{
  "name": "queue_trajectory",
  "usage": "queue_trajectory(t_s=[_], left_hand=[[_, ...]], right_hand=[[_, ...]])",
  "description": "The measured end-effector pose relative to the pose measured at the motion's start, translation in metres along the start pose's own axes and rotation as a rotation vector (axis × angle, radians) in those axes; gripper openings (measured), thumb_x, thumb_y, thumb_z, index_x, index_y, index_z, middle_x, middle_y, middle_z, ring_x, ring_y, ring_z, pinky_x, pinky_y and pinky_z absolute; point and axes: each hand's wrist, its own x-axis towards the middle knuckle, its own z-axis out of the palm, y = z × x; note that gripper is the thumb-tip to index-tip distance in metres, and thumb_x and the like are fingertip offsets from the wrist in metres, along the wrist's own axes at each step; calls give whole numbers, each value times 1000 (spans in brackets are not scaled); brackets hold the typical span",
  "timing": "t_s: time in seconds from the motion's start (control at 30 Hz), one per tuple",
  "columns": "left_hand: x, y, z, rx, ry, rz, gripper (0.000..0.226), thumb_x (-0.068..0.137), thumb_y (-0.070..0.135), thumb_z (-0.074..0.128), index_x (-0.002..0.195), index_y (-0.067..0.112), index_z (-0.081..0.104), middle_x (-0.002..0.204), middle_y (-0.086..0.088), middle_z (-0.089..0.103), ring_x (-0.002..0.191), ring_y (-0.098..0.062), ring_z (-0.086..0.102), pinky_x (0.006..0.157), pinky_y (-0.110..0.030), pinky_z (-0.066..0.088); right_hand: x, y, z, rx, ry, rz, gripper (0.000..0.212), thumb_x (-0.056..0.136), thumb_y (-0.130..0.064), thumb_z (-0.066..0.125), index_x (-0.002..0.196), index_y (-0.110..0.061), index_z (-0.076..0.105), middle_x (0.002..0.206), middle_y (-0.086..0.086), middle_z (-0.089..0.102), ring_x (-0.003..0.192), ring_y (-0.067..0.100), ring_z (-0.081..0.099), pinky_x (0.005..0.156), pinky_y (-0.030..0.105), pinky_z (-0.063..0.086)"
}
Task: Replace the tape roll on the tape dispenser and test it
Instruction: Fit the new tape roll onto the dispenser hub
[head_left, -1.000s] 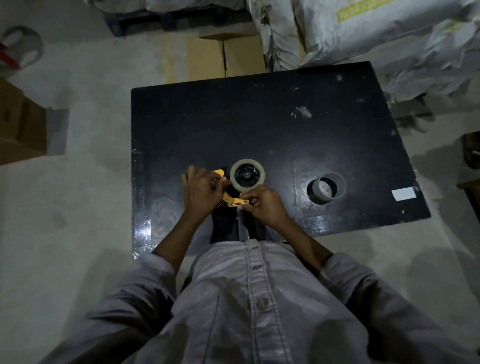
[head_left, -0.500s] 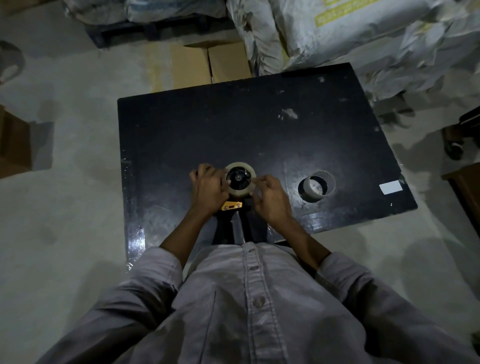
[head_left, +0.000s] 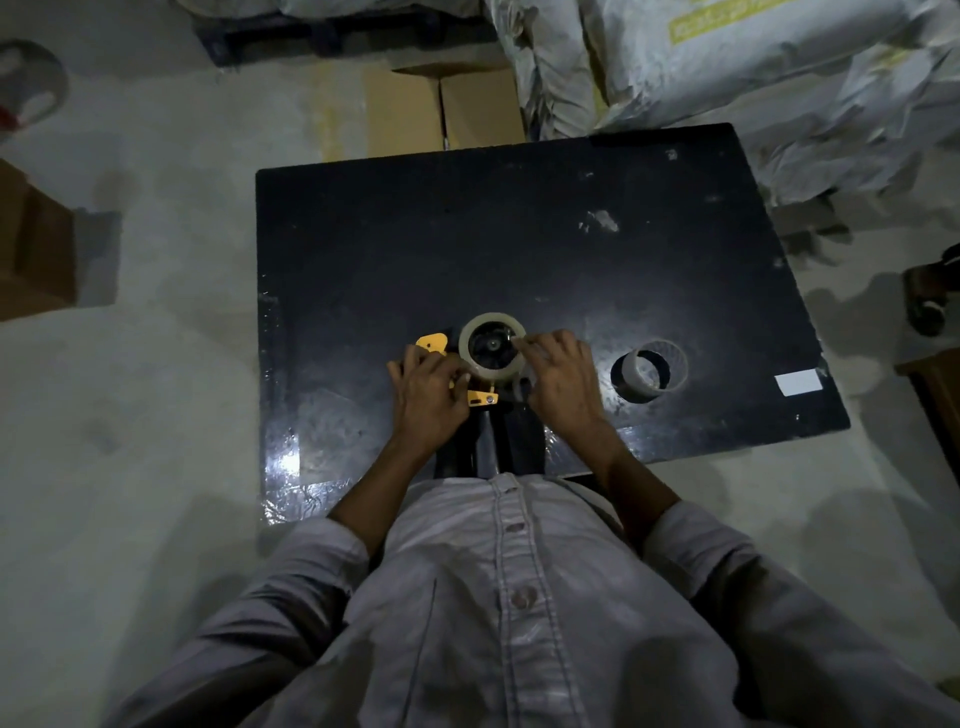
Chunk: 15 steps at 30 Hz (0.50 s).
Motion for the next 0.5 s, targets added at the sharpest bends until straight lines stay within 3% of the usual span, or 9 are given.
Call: queue_trajectory(t_s=[0.13, 0.37, 0.5], left_hand=[[-8, -5, 2, -22, 3, -39, 14, 95, 29, 74, 107, 27, 81, 95, 7, 73, 108, -24, 49, 86, -36, 19], [-5, -7, 1, -27, 0, -92, 18, 95, 32, 75, 111, 27, 81, 98, 8, 75, 110, -24, 50, 86, -37, 21], [-9, -9, 3, -44, 15, -110, 18, 93, 30, 78, 109, 27, 82, 96, 7, 75, 109, -22, 47, 86, -36, 19]], right_hand=[[-3, 7, 18, -20, -45, 24, 58, 83, -9, 85, 140, -14, 76, 134, 6, 75, 119, 34, 63, 96, 47, 47], [-14, -8, 21, 16, -56, -40, 54, 79, -8, 86, 133, -16, 80, 122, 3, 77, 111, 32, 64, 92, 46, 47], [-1, -5, 7, 22, 20, 50, 52, 79, -5, 79, 130, -13, 80, 120, 7, 80, 110, 34, 66, 90, 48, 46]])
